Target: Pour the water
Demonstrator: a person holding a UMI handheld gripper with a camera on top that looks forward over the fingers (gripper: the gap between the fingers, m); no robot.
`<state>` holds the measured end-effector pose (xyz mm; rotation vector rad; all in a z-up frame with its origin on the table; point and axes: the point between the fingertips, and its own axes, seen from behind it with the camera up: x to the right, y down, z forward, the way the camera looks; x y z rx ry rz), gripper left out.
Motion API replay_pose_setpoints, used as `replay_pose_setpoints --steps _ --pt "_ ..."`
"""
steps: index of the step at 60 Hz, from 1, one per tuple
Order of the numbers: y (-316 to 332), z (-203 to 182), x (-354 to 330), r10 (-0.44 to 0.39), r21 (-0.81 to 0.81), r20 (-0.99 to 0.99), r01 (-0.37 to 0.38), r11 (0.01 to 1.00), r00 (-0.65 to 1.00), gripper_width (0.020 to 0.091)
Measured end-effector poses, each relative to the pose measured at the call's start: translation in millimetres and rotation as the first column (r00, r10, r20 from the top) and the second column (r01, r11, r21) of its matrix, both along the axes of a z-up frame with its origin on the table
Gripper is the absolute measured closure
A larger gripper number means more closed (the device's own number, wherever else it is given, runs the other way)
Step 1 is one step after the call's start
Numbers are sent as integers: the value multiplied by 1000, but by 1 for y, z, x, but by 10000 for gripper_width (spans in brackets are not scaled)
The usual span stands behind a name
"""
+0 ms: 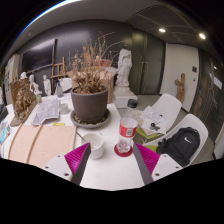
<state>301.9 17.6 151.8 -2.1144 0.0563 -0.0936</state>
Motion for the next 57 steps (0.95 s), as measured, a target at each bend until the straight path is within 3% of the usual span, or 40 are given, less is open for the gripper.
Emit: replay_pose_setpoints --steps 16,30,57 --pt "-125 41 -150 57 -50 40 -55 997 998 250" --pt "-188 63 -259 115 -43 48 -113 993 992 252" --pt "-222 70 -307 127 -58 118 -121 991 985 253"
